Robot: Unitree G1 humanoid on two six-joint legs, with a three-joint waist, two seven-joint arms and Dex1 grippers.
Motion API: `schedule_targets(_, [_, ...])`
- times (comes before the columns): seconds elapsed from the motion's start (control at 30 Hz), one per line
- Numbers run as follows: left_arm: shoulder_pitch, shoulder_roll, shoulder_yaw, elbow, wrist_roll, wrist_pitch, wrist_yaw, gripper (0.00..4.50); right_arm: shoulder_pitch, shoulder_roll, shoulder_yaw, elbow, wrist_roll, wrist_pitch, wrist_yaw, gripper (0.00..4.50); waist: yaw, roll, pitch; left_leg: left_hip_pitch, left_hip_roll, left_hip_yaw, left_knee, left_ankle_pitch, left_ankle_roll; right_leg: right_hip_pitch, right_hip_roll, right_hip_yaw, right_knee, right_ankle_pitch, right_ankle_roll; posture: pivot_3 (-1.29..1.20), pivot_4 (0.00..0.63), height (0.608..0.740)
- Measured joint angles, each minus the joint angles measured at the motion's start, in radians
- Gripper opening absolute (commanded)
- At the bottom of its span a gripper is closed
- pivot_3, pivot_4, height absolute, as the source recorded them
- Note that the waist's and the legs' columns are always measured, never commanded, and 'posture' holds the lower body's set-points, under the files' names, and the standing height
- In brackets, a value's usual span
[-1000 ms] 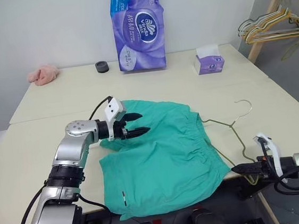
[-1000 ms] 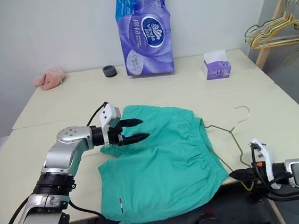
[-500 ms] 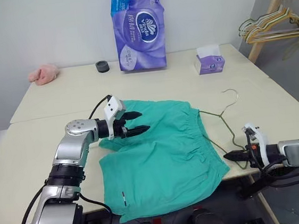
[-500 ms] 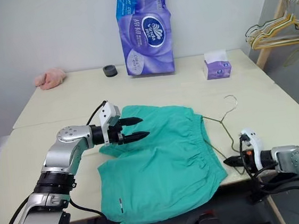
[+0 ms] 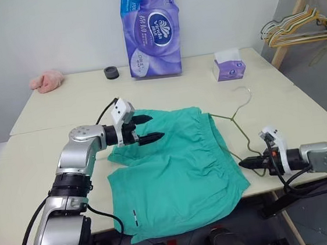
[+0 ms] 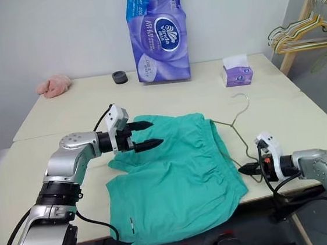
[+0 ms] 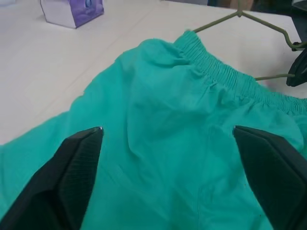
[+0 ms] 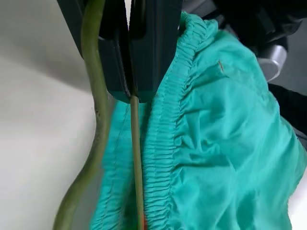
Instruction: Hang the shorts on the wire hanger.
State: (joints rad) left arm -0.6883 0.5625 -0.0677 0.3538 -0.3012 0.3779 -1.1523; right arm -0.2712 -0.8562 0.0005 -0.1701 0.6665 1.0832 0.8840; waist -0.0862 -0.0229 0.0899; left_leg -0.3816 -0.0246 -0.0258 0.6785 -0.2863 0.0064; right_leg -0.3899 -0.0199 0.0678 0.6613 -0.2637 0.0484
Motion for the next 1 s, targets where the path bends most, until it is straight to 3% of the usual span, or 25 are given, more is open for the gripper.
schedule_targets(0.2, [-0.141, -0.002, 0.001, 0.071, -0.004, -0.041, -0.040, 4.45, -0.033, -0.085, 0.038, -0.140, -0.067, -0.071, 0.013, 0.00, 0.000, 0.000, 0.000, -0.002, 0.000, 0.000, 0.000, 0.000, 0.000, -0.001, 0.000, -0.001, 0.000, 0.000, 0.000, -0.16, 0.049, 0.740])
schedule_targets(0.43, [-0.301, 0.000, -0.051, 0.156, 0.026, -0.150, -0.217, 4.45, -0.065, -0.114, 0.132, -0.259, -0.155, -0.160, 0.035, 0.00, -0.005, 0.000, 0.000, -0.001, 0.000, 0.001, 0.000, 0.000, 0.000, -0.001, 0.000, 0.000, -0.001, 0.000, 0.000, -0.17, 0.043, 0.740])
schedule_targets(0.63, [-0.298, 0.023, -0.173, 0.179, 0.091, -0.237, -0.434, 4.45, -0.100, -0.118, 0.167, -0.307, -0.197, -0.194, 0.042, 0.00, -0.023, 0.000, 0.000, -0.001, 0.000, 0.001, 0.000, 0.000, 0.000, -0.002, 0.000, 0.000, -0.001, 0.000, 0.000, -0.19, 0.045, 0.740])
schedule_targets(1.0, [-0.264, 0.022, -0.212, 0.277, 0.167, -0.342, -0.452, 4.45, -0.101, -0.119, 0.179, -0.379, -0.229, -0.213, 0.050, 0.00, -0.028, 0.000, 0.000, -0.002, 0.000, 0.001, 0.000, 0.000, 0.000, -0.002, 0.000, 0.001, 0.000, 0.000, 0.000, -0.20, 0.051, 0.740])
